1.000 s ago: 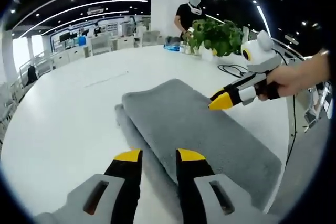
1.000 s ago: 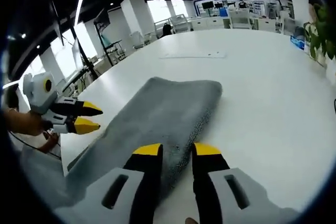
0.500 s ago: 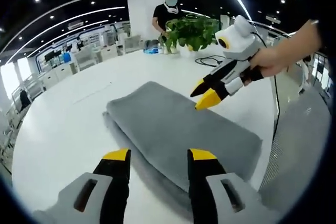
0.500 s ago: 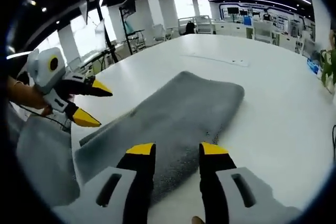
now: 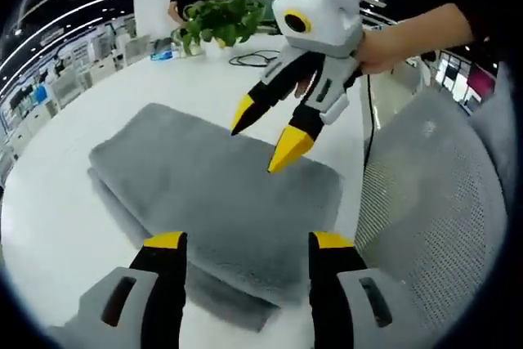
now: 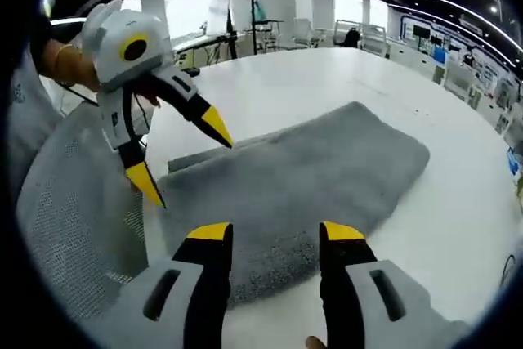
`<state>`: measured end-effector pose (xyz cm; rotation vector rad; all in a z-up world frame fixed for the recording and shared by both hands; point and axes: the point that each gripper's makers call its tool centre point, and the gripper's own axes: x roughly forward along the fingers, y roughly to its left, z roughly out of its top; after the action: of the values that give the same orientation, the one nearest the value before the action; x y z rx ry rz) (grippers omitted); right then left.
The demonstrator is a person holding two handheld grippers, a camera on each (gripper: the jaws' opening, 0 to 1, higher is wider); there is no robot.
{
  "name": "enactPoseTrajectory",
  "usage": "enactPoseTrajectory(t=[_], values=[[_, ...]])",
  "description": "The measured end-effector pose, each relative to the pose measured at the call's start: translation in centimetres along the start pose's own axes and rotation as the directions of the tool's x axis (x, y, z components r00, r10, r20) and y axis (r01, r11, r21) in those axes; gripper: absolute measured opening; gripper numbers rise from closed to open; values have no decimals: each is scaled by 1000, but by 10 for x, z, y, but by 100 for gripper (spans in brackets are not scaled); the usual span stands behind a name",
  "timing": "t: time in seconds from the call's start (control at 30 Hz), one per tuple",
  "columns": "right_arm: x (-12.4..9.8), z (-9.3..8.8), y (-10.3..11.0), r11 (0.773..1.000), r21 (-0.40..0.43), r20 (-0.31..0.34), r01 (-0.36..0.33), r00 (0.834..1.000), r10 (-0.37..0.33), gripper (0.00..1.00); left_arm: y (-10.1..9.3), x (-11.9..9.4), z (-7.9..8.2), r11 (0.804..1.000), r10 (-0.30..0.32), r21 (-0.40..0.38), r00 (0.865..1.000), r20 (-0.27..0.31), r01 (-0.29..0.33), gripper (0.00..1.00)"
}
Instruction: Fold the towel on the table until its edges align and the towel forms a compact rectangular stack.
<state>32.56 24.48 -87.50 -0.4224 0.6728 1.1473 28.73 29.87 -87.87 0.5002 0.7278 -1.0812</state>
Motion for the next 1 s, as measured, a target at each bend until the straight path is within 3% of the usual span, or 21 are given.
enactPoseTrajectory(t=[0.3,0.43,0.7,0.9,1.0], values=[[0,-4,35,998,-52,-4,-43,999,43,43,-20,13,-11,997,-36,61,999,-39,38,62],[0,-11,43,997,-50,-15,-60,998,59,43,-24,15,-14,992,-25,123,998,-59,32,49],[-1,-20,66,987,-109,-33,-114,993,111,39,-26,16,-29,973,9,230,991,-131,22,40],[5,-32,77,979,-143,-74,-143,988,134,37,-26,21,-30,968,18,249,991,-134,16,39],[6,-37,77,975,-171,-86,-140,988,127,38,-24,22,-30,976,13,215,992,-125,15,39]])
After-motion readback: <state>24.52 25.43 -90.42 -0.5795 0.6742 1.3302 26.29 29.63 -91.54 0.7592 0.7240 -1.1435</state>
